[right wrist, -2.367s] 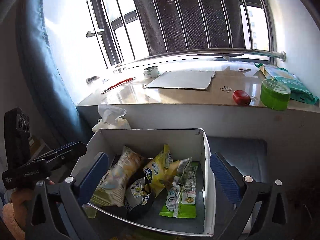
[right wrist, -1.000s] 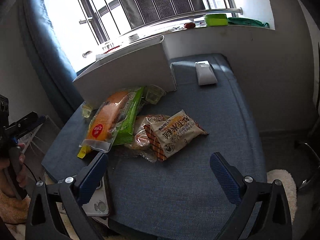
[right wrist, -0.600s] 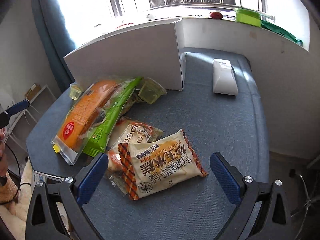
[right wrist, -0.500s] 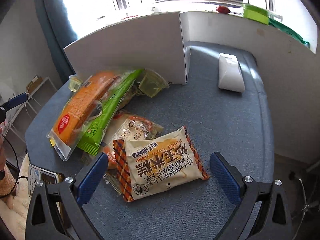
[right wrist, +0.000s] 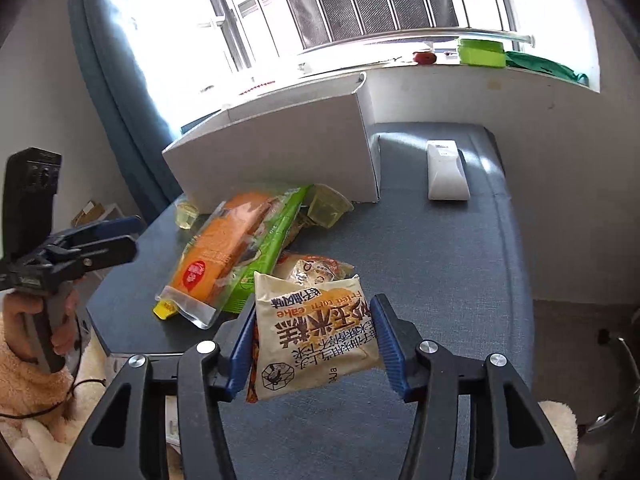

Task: Organize snacks
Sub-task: 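Grasp the cream cake packet with the right gripper and lift it, then grasp the orange cake pack with the left gripper while the right gripper carries the cream packet to the box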

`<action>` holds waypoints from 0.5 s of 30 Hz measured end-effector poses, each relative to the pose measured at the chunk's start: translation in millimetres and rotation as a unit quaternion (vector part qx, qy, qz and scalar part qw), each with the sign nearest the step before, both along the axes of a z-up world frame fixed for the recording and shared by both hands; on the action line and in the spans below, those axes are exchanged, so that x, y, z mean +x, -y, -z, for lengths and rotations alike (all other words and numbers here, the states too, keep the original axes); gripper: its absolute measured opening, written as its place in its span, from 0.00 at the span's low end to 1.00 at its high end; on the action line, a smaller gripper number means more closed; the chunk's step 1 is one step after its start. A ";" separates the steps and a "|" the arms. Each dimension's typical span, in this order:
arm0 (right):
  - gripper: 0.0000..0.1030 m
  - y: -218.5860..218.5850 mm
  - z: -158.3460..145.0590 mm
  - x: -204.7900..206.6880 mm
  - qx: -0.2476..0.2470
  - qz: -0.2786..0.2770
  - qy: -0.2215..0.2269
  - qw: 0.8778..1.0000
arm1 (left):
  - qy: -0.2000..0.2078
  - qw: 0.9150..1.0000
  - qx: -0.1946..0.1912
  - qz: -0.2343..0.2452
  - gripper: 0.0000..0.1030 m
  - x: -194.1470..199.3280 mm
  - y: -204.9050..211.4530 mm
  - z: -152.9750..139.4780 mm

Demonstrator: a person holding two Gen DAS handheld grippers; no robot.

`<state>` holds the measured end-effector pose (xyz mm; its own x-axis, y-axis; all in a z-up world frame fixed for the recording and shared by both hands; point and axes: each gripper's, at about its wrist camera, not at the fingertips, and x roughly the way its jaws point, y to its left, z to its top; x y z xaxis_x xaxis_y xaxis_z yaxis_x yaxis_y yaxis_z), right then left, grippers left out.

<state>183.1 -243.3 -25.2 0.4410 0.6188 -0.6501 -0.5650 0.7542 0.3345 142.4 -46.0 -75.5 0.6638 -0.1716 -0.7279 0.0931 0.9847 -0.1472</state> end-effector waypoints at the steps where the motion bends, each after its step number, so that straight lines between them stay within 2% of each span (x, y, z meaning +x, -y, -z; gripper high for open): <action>1: 0.57 -0.6 -2.1 -3.3 0.004 0.004 0.001 1.000 | -0.007 1.000 0.006 0.002 1.00 8.5 5.6 2.6; 3: 0.57 -1.7 -5.2 -12.9 0.003 0.006 0.010 1.000 | -0.023 0.999 0.017 0.014 1.00 25.6 17.7 9.7; 7: 0.57 -1.6 -11.4 -28.7 -0.005 0.013 0.024 1.000 | -0.049 0.997 0.056 0.003 1.00 51.4 32.5 23.5; 11: 0.57 -0.5 -12.5 -36.3 -0.008 0.016 0.026 0.999 | -0.056 0.996 0.068 0.004 0.97 62.1 35.7 30.4; 13: 0.57 1.8 -12.3 -37.6 -0.006 0.018 0.025 1.000 | -0.046 0.996 0.072 0.018 0.77 60.8 36.4 27.6; 15: 0.57 3.0 -11.8 -37.7 -0.006 0.021 0.023 0.999 | -0.036 0.997 0.060 0.026 0.63 55.9 32.6 21.9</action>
<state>145.4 -246.2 -13.4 0.4959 0.5921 -0.6352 -0.5484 0.7807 0.2996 198.3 -78.6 -97.5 0.6012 -0.1131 -0.7911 0.1379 0.9898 -0.0367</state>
